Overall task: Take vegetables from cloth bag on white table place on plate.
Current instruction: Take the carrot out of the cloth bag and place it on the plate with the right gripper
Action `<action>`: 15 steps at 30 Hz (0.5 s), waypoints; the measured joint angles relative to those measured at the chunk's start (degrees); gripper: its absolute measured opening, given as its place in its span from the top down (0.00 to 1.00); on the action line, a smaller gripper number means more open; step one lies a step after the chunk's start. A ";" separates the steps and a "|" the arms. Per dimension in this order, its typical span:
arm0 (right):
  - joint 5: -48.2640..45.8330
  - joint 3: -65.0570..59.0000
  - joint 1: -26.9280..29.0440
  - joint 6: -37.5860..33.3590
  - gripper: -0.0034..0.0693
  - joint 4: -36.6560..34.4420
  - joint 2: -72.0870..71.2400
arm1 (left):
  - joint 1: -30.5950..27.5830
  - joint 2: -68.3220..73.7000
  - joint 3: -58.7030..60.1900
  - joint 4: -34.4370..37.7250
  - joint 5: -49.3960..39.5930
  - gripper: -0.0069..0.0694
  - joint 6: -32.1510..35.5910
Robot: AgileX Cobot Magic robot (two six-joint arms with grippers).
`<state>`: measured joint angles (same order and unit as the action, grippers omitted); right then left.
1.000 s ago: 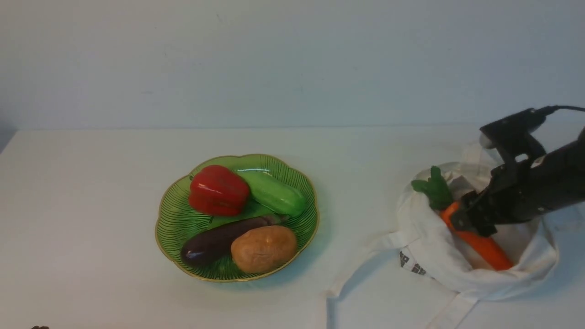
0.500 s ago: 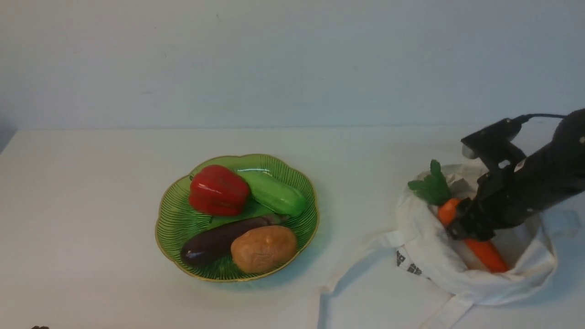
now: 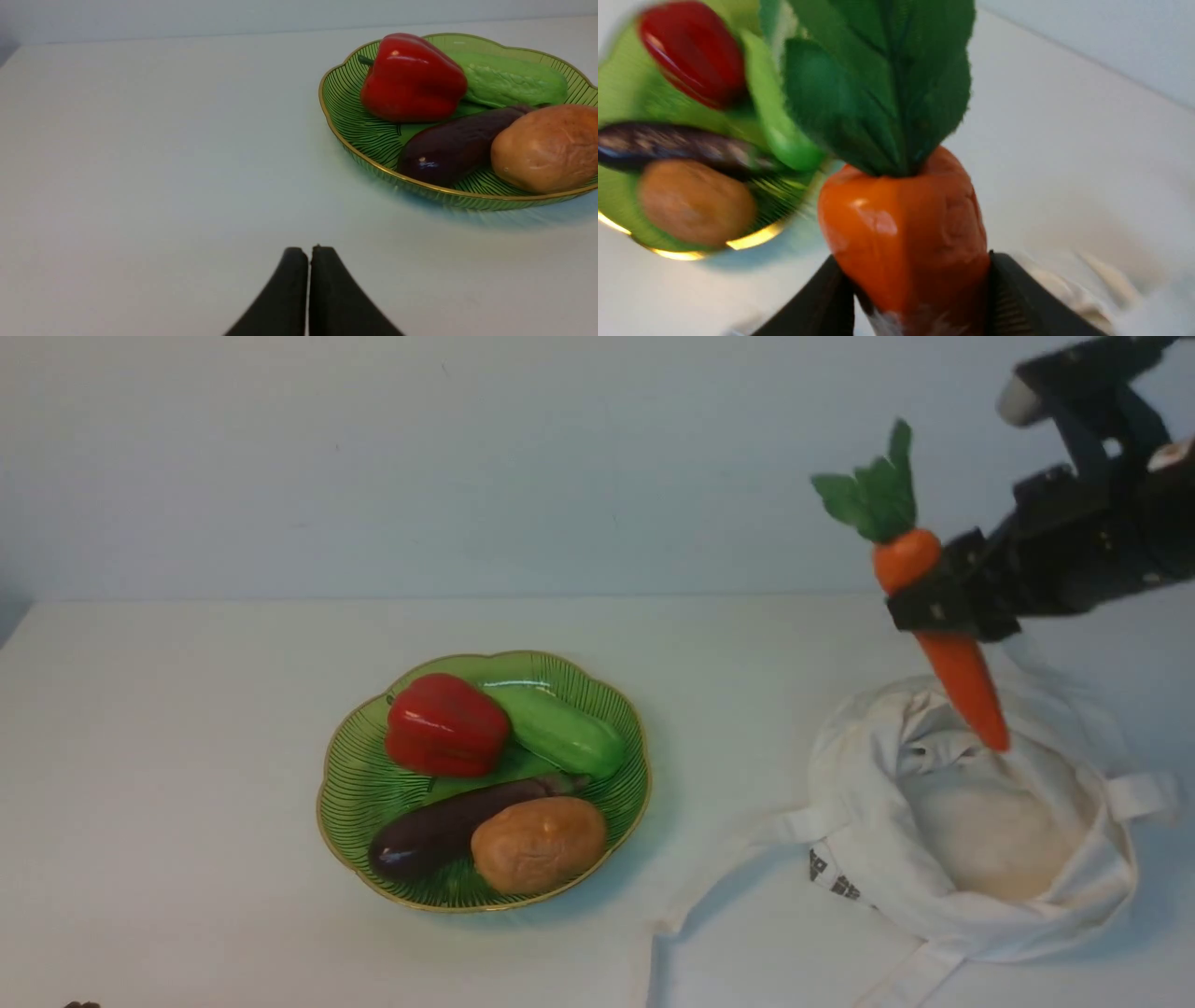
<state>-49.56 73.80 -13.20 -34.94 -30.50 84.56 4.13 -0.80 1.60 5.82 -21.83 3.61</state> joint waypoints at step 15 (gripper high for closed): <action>0.70 24.52 -24.21 -0.21 0.50 8.36 28.23 | 0.00 0.00 0.00 0.00 0.00 0.92 0.00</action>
<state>-48.86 98.32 -37.41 -35.15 -22.14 112.78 4.13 -0.80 1.60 5.82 -21.83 3.61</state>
